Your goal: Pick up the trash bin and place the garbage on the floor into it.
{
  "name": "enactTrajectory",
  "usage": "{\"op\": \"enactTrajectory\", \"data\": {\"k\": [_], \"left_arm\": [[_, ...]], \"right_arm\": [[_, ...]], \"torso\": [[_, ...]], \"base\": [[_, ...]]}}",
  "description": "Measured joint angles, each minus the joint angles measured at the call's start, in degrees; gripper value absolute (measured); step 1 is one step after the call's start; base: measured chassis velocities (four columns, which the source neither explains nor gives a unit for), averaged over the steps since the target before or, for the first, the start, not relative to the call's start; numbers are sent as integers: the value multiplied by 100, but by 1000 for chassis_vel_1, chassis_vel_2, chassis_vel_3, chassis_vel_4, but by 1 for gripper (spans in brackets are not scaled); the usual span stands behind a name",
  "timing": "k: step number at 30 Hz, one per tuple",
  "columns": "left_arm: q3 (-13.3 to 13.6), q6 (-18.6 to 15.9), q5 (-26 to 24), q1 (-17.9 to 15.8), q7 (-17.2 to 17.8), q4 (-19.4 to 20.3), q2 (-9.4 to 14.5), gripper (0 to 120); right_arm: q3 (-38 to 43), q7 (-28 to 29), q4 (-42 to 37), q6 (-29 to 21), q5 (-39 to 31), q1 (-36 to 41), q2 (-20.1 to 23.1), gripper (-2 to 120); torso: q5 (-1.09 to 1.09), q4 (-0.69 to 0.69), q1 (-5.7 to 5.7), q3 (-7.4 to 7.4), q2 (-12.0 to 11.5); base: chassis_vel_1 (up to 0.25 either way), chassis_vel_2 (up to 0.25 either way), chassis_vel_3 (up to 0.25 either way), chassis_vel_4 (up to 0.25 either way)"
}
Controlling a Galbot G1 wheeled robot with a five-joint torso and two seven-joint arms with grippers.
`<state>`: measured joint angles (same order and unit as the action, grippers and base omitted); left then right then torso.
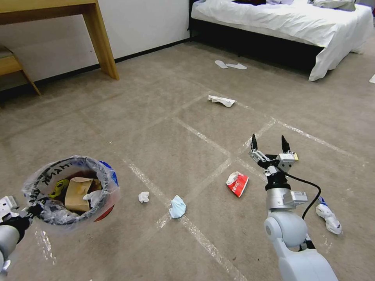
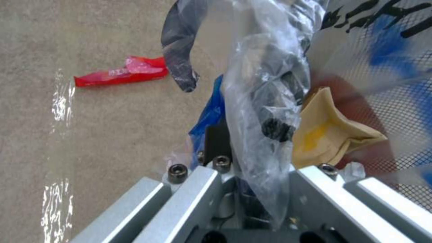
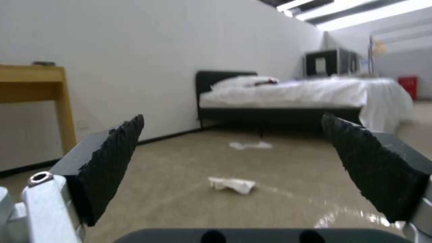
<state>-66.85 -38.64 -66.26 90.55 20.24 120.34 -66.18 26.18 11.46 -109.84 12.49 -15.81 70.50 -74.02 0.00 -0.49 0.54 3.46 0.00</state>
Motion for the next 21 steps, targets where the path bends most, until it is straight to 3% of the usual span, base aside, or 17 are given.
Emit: {"op": "enactTrajectory", "data": {"k": [3,4,5,7,8,10,12,14,21], "left_arm": [[4,1,1,-20,3,-23,0,0],[5,1,3,-35,8,-48,5,0],[5,1,3,-35,8,-48,5,0],[13,2,5,-57,19,-75,20,0],[13,2,5,-57,19,-75,20,0],[37,4,19,-83,25,-122,21,0],[43,5,32,-85,26,-136,15,0],[78,9,68,-88,28,-176,-2,0],[123,18,108,-105,28,-194,-43,0]], "right_arm": [[-117,360,105,-444,-277,-227,49,100],[-236,864,201,-1132,-739,-463,98,100],[-236,864,201,-1132,-739,-463,98,100],[-391,1561,366,-2076,-1404,-728,148,100],[-391,1561,366,-2076,-1404,-728,148,100],[-554,2322,813,-3013,-2423,-1114,136,100],[-582,2453,945,-3157,-2699,-1203,116,100],[-698,2826,1705,-3475,-3541,-1638,-5,100],[-963,3041,3305,-3613,-4082,-2601,-382,100]], "torso": [[0,1,0,0,0],[0,2,0,0,0],[0,2,0,0,0],[0,2,0,1,0],[0,2,0,1,0],[0,2,0,0,0],[0,1,0,1,0],[-1,2,0,1,0],[0,2,0,1,-1]], "base": [[0,0,0,0],[0,0,0,0],[0,0,0,0],[0,0,0,0],[0,0,0,0],[0,0,0,0],[0,0,0,0],[0,0,0,0],[0,0,0,0]]}}
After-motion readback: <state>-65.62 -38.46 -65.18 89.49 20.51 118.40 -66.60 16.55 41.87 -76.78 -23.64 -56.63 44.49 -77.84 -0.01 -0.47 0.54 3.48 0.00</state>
